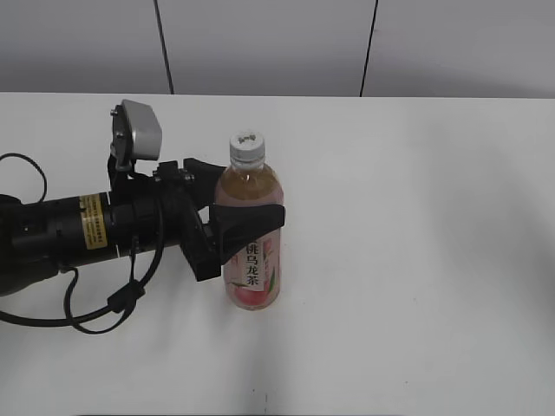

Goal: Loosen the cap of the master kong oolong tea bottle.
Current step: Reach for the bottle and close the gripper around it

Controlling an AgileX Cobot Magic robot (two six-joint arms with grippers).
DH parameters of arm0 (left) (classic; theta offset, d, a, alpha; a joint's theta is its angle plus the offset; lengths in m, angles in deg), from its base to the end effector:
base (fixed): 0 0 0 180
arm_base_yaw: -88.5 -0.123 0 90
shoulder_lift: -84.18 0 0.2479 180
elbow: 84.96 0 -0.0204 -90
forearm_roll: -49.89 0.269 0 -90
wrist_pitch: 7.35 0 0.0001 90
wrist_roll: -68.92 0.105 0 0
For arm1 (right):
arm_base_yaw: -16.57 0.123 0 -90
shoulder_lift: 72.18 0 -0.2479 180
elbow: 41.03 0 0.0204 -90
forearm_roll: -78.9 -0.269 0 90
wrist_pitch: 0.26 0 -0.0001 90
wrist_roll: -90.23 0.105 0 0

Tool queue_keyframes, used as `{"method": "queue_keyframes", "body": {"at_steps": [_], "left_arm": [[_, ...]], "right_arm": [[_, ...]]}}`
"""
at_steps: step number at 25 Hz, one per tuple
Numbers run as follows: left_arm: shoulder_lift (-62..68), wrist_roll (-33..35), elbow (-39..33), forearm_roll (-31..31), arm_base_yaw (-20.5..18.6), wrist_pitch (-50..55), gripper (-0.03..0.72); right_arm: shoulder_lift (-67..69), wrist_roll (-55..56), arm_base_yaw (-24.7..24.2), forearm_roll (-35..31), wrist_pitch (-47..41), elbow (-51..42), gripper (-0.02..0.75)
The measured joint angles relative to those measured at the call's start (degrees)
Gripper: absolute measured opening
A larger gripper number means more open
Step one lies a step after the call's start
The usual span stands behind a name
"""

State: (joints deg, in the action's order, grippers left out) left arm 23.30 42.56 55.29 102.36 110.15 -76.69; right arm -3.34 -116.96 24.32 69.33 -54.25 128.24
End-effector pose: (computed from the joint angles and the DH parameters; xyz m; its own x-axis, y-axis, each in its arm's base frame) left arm 0.2555 -0.1852 0.0829 -0.1986 0.0576 -0.9784 0.9197 0.3559 -0.1658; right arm 0.2430 0.0473 0.3517 -0.5460 -0.4413 -0.7121 -0.4635 0.8672 -0.1820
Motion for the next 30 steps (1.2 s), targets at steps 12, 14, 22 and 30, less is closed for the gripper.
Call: {"method": "queue_keyframes", "body": {"at_steps": [12, 14, 22, 30], "left_arm": [[0.0, 0.0, 0.0, 0.0, 0.0, 0.0, 0.463], [0.0, 0.0, 0.0, 0.0, 0.0, 0.0, 0.463], [0.0, 0.0, 0.0, 0.0, 0.0, 0.0, 0.463], [0.0, 0.0, 0.0, 0.1, 0.0, 0.0, 0.463]], "right_arm": [[26.3, -2.8, 17.1, -1.2, -12.3, 22.3, 0.426], [29.2, -3.2, 19.7, -1.6, -13.4, 24.7, 0.425], [38.5, -2.4, 28.3, -3.8, -13.9, 31.4, 0.424], [43.6, 6.8, 31.6, -4.1, -13.5, 34.7, 0.424]]}}
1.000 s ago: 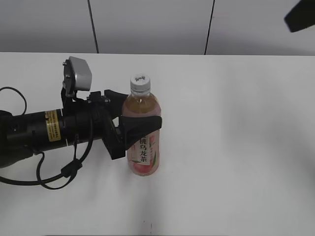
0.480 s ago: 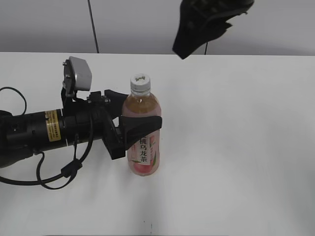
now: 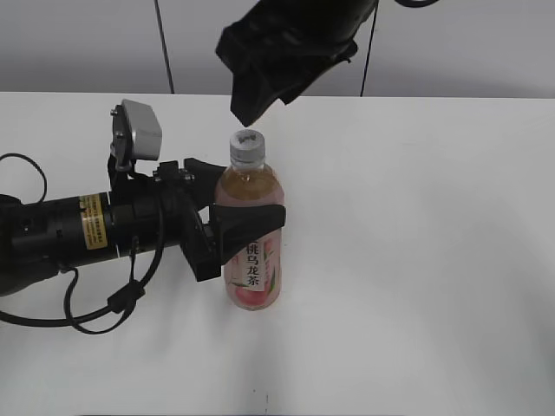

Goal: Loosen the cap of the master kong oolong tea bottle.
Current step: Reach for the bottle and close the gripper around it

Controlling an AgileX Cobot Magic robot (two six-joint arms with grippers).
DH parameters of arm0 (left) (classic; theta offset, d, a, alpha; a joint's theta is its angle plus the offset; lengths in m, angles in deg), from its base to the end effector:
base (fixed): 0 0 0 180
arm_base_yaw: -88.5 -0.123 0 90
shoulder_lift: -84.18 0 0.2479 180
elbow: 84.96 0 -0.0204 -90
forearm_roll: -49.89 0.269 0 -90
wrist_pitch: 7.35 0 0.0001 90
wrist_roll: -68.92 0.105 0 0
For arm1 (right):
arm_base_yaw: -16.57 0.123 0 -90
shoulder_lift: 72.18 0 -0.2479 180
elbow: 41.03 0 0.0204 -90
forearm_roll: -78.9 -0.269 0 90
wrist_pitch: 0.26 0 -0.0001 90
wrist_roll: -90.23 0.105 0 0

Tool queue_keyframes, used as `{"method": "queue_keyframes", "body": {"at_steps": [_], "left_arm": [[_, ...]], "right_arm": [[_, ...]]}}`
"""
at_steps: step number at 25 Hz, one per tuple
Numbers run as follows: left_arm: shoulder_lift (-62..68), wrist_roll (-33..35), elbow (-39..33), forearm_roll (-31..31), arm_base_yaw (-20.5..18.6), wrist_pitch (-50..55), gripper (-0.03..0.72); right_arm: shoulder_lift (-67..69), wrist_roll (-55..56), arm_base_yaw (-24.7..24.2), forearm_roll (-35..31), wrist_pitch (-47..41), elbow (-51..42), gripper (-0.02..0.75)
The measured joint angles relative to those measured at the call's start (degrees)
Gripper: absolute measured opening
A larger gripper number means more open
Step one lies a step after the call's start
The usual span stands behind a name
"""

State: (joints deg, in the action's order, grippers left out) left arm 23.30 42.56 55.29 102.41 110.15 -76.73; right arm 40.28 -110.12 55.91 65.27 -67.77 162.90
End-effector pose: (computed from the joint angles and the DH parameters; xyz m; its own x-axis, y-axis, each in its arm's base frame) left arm 0.2554 -0.1853 0.0830 -0.1982 0.0574 -0.9785 0.9201 0.3549 -0.1656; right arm 0.2992 0.2748 0.2861 -0.5006 -0.7380 -0.4526 -0.8477 0.5238 0.0834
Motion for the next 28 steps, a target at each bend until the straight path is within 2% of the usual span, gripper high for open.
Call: {"method": "queue_keyframes", "body": {"at_steps": [6, 10, 28], "left_arm": [[0.0, 0.0, 0.0, 0.0, 0.0, 0.0, 0.463], [0.0, 0.0, 0.0, 0.0, 0.0, -0.1, 0.463], [0.0, 0.0, 0.0, 0.0, 0.0, -0.1, 0.463]], "right_arm": [[3.5, 14.2, 1.5, 6.5, -1.4, 6.3, 0.423], [4.5, 19.6, 2.2, 7.0, -1.7, 7.5, 0.422], [6.4, 23.2, 4.4, 7.4, -2.3, 7.3, 0.421]]}}
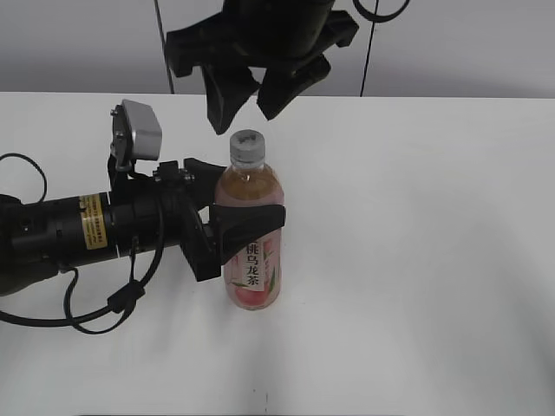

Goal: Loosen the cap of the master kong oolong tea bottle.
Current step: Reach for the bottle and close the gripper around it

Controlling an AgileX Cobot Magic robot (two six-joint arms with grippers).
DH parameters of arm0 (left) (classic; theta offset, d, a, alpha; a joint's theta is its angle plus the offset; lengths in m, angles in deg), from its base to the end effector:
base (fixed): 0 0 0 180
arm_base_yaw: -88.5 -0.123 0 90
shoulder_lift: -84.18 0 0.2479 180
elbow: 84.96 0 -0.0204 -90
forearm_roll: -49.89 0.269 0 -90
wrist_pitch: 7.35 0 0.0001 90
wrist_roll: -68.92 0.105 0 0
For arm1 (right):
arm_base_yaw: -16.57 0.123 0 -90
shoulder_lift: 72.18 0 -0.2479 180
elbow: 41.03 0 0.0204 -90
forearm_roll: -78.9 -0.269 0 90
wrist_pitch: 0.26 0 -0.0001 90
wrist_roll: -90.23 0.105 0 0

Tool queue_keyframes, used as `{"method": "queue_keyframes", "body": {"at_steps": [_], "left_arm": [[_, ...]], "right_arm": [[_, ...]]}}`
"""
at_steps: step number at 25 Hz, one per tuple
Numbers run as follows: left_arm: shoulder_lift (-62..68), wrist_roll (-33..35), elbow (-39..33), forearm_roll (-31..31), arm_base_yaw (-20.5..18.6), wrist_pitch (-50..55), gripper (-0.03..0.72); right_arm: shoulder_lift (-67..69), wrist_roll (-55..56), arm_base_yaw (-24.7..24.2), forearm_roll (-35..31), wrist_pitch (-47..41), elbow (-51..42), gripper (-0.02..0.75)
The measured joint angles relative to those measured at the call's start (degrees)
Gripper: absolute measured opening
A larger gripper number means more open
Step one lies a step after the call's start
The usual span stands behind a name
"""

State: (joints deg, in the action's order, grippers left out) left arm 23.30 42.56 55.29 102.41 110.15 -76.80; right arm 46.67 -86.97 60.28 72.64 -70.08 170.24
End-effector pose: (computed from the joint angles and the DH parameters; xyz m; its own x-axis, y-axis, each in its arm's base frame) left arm 0.2554 -0.1853 0.0831 -0.1979 0.0564 -0.9786 0.9203 0.3544 -0.1657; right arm 0.3018 0.3033 0.2755 -0.7263 -0.5751 -0.3765 -0.6555 0.7443 0.1275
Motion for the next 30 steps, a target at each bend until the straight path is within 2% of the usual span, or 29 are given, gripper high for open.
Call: {"method": "queue_keyframes", "body": {"at_steps": [13, 26, 30], "left_arm": [[0.0, 0.0, 0.0, 0.0, 0.0, 0.0, 0.463], [0.0, 0.0, 0.0, 0.0, 0.0, 0.0, 0.463], [0.0, 0.0, 0.0, 0.0, 0.0, 0.0, 0.463]], "right_arm": [[0.0, -0.1, 0.0, -1.1, -0.1, -3.5, 0.421], [0.4, -0.1, 0.0, -1.7, -0.1, -3.5, 0.372], [0.4, -0.1, 0.0, -1.8, -0.1, -3.5, 0.298]]}}
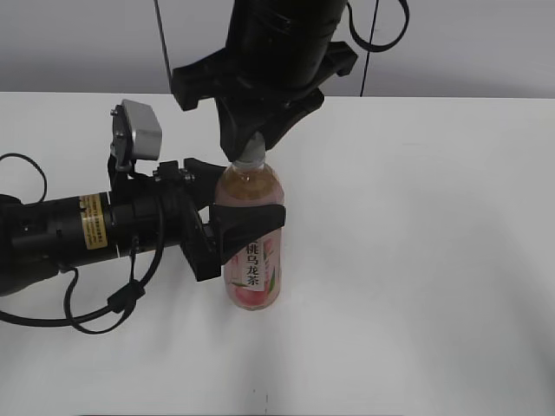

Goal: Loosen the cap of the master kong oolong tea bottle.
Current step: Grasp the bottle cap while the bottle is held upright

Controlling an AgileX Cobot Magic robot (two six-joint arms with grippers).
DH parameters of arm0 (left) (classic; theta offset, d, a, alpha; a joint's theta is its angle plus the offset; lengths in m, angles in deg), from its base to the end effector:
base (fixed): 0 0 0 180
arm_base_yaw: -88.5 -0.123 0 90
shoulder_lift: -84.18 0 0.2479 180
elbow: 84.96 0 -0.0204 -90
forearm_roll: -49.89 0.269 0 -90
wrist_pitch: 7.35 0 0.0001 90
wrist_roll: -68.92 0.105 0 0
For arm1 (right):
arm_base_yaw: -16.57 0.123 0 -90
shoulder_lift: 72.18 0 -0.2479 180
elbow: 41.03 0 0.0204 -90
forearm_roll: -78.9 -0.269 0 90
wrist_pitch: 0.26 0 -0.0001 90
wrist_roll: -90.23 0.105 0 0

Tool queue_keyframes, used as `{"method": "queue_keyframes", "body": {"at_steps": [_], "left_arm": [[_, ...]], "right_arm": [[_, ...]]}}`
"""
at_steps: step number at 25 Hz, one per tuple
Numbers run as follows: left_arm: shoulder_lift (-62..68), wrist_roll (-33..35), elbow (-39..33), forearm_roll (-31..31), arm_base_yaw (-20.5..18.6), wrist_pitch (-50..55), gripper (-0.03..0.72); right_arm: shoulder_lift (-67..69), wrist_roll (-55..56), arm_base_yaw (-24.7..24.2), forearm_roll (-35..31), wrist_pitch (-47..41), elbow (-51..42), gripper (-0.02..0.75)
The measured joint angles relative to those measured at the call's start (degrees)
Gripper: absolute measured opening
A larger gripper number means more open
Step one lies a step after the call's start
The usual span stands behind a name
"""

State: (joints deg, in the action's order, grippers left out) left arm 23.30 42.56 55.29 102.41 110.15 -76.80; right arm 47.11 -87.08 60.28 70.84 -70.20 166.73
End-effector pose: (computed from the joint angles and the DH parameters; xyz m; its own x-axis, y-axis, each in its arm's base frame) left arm 0.2554 -0.1853 0.0831 -0.1979 0.0564 -0.9786 0.9203 0.3544 -0.1657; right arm 0.2969 0.3030 0.2538 -0.7497 -0.5860 -0.3075 -0.6470 0.7466 0.1548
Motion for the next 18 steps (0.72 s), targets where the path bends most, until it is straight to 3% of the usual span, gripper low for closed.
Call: {"method": "queue_keyframes", "body": {"at_steps": [8, 18], "left_arm": [[0.0, 0.0, 0.0, 0.0, 0.0, 0.0, 0.463], [0.0, 0.0, 0.0, 0.2, 0.0, 0.0, 0.463]], "right_arm": [[0.0, -3.8, 0.0, 0.0, 0.0, 0.0, 0.279], [0.0, -31.2, 0.0, -0.5, 0.0, 0.0, 0.276]]}}
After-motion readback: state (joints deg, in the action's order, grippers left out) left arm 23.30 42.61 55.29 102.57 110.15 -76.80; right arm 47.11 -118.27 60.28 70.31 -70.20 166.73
